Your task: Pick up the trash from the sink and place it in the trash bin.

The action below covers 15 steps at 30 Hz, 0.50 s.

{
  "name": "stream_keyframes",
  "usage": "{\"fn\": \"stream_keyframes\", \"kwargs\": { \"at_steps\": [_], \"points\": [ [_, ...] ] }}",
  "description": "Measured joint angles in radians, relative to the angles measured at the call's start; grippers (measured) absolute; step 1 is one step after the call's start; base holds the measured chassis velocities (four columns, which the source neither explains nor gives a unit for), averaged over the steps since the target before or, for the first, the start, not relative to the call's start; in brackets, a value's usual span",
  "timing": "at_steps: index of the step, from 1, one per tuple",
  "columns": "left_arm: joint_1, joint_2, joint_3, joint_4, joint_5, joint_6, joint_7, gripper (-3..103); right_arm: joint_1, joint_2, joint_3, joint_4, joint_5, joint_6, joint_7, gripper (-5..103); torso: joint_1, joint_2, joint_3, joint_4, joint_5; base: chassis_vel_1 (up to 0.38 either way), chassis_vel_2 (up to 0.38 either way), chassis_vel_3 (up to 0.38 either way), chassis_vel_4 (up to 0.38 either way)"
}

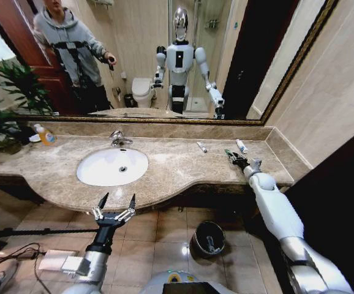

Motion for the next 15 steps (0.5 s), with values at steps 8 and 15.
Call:
{"fn": "stream_keyframes", "kwargs": {
  "at_steps": [8,15],
  "points": [
    [0.0,0.0,0.0,0.0,0.0,0.0,0.0,100,-0.003,0.003,0.002,-0.007,-0.003,0.003,0.0,60,0.0,0.0,0.0,0.0,-0.0001,0.0,0.0,0.0,0.0],
    [0.0,0.0,0.0,0.0,0.0,0.0,0.0,100,-0.016,0.001,0.008,-0.006,-0.002,0.004,0.0,27,0.0,0.0,0.0,0.0,0.0,0.0,0.0,0.0,0.0]
  ]
}}
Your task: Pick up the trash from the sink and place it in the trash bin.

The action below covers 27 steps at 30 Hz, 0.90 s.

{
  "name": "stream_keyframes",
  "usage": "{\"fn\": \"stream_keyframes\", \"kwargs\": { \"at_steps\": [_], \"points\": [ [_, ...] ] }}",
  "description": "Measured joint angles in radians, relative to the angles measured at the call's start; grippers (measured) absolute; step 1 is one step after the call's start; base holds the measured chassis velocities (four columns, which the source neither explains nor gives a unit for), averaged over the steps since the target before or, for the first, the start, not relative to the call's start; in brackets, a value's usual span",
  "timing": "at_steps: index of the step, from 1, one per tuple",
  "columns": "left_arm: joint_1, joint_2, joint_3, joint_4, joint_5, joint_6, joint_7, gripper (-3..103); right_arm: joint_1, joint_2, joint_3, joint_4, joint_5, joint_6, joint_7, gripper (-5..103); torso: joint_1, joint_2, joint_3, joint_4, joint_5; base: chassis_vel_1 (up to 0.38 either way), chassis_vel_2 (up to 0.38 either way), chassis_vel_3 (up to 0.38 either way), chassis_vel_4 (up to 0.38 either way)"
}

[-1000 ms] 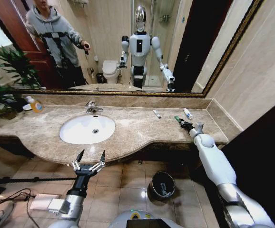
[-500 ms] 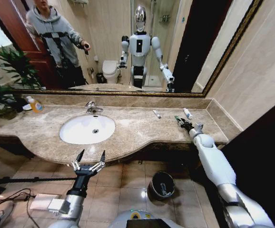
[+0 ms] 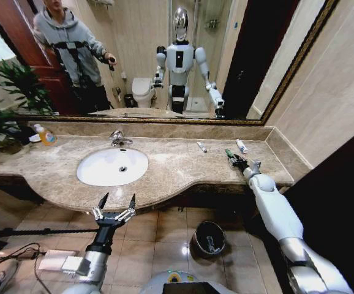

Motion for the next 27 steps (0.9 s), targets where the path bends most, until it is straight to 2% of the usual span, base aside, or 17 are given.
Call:
{"fn": "stream_keyframes", "kwargs": {
  "at_steps": [1,3,14,19,20,21,24,27],
  "points": [
    [0.0,0.0,0.0,0.0,0.0,0.0,0.0,100,0.0,0.0,0.0,0.0,0.0,0.0,0.0,27,0.0,0.0,0.0,0.0,0.0,0.0,0.0,0.0,0.0],
    [0.0,0.0,0.0,0.0,0.0,0.0,0.0,100,-0.001,0.0,0.002,0.0,0.0,-0.003,0.0,21,0.0,0.0,0.0,0.0,-0.0002,0.0,0.0,0.0,0.0],
    [0.0,0.0,0.0,0.0,0.0,0.0,0.0,100,-0.021,-0.002,0.009,0.041,0.009,-0.003,0.009,21,0.0,0.0,0.0,0.0001,-0.0001,0.0,0.0,0.0,0.0],
    [0.0,0.0,0.0,0.0,0.0,0.0,0.0,100,-0.131,-0.007,0.043,0.172,0.02,0.002,0.024,21,0.0,0.0,0.0,0.0001,-0.0001,0.0,0.0,0.0,0.0],
    [0.0,0.0,0.0,0.0,0.0,0.0,0.0,100,-0.201,-0.006,0.064,0.239,0.032,0.045,0.025,21,0.0,0.0,0.0,0.0,0.0,0.0,0.0,0.0,0.0],
    [0.0,0.0,0.0,0.0,0.0,0.0,0.0,100,-0.201,-0.006,0.064,0.239,0.032,0.045,0.025,21,0.0,0.0,0.0,0.0,0.0,0.0,0.0,0.0,0.0],
    [0.0,0.0,0.0,0.0,0.0,0.0,0.0,100,-0.352,0.019,0.123,0.38,0.0,0.175,0.051,21,0.0,0.0,0.0,0.0,0.0001,0.0,0.0,0.0,0.0],
    [0.0,0.0,0.0,0.0,0.0,0.0,0.0,100,-0.412,0.032,0.144,0.439,-0.004,0.198,0.072,21,0.0,0.0,0.0,0.0001,-0.0004,0.0,0.0,0.0,0.0]
  ]
}}
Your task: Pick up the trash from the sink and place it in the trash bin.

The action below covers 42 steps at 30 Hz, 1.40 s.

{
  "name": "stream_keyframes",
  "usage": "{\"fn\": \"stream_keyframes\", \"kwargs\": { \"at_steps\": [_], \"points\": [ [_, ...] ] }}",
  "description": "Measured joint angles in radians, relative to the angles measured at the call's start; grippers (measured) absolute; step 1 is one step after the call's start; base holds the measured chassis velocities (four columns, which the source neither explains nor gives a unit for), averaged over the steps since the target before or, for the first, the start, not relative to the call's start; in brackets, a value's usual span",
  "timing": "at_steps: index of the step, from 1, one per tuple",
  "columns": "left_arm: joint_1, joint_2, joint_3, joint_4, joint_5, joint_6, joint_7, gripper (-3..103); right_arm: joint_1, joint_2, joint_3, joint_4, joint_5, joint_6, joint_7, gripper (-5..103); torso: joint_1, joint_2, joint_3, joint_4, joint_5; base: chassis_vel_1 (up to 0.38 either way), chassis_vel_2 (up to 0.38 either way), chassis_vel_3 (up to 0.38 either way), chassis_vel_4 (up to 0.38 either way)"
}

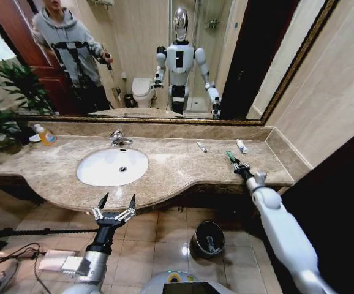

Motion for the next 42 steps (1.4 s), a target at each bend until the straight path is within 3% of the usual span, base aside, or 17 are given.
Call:
{"fn": "stream_keyframes", "kwargs": {
  "at_steps": [4,5,8,12,21,31,42],
  "points": [
    [0.0,0.0,0.0,0.0,0.0,0.0,0.0,100,-0.21,0.075,0.09,0.153,0.005,0.049,0.034,21,0.0,0.0,0.0,-0.0002,0.0002,0.0,0.0,0.0,0.0],
    [0.0,0.0,0.0,0.0,0.0,0.0,0.0,100,-0.21,0.075,0.09,0.153,0.005,0.049,0.034,21,0.0,0.0,0.0,-0.0002,0.0002,0.0,0.0,0.0,0.0],
    [0.0,0.0,0.0,0.0,0.0,0.0,0.0,100,-0.353,0.195,0.181,0.21,0.033,0.086,0.069,21,0.0,0.0,0.0,-0.0003,0.0006,0.0,0.0,0.0,0.0],
    [0.0,0.0,0.0,0.0,0.0,0.0,0.0,100,-0.446,0.256,0.206,0.223,0.029,0.138,0.086,21,0.0,0.0,0.0,-0.0003,0.0002,0.0,0.0,0.0,0.0],
    [0.0,0.0,0.0,0.0,0.0,0.0,0.0,100,-0.578,0.313,0.217,0.093,-0.003,0.216,0.079,21,0.0,0.0,0.0,-0.0003,0.0004,0.0,0.0,0.0,0.0],
    [0.0,0.0,0.0,0.0,0.0,0.0,0.0,100,-0.562,0.338,0.137,-0.084,-0.018,0.236,0.074,21,0.0,0.0,0.0,-0.0001,0.0003,0.0,0.0,0.0,0.0],
    [0.0,0.0,0.0,0.0,0.0,0.0,0.0,100,-0.417,0.347,0.068,-0.39,-0.121,0.246,0.009,21,0.0,0.0,0.0,0.0,0.0003,0.0,0.0,0.0,0.0]
  ]
}}
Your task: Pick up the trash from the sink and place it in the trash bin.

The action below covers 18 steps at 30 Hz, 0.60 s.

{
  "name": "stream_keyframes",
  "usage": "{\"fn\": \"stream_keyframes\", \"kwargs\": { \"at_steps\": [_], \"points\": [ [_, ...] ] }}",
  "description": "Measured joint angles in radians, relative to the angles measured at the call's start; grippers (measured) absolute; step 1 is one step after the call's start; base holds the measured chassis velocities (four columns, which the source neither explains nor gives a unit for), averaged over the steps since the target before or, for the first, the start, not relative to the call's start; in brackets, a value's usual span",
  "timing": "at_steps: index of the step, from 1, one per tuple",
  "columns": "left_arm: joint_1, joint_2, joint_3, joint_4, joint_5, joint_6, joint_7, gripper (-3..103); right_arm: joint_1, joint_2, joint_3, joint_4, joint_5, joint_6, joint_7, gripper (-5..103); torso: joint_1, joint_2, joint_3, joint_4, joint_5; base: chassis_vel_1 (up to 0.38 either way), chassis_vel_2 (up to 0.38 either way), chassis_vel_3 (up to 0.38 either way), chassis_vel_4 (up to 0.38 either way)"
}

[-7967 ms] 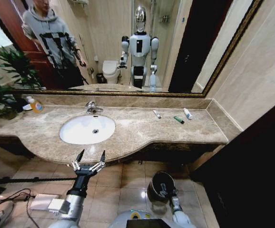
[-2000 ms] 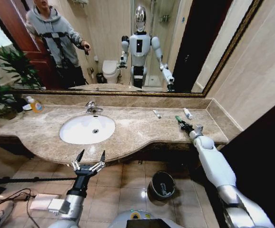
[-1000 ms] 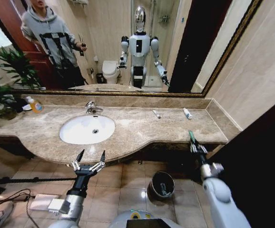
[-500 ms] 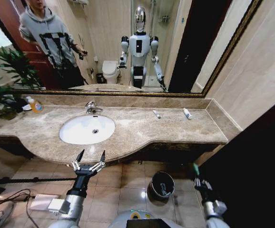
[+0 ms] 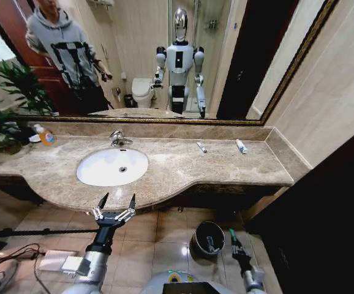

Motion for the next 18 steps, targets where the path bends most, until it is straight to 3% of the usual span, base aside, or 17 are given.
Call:
{"fn": "stream_keyframes", "kwargs": {
  "at_steps": [6,18],
  "points": [
    [0.0,0.0,0.0,0.0,0.0,0.0,0.0,100,0.136,-0.001,-0.018,-0.259,-0.057,0.008,-0.026,21,0.0,0.0,0.0,-0.0001,0.0,0.0,0.0,0.0,0.0],
    [0.0,0.0,0.0,0.0,0.0,0.0,0.0,100,0.346,0.036,-0.014,-0.546,-0.168,0.045,-0.035,21,0.0,0.0,0.0,-0.0001,-0.0001,0.0,0.0,0.0,0.0]
  ]
}}
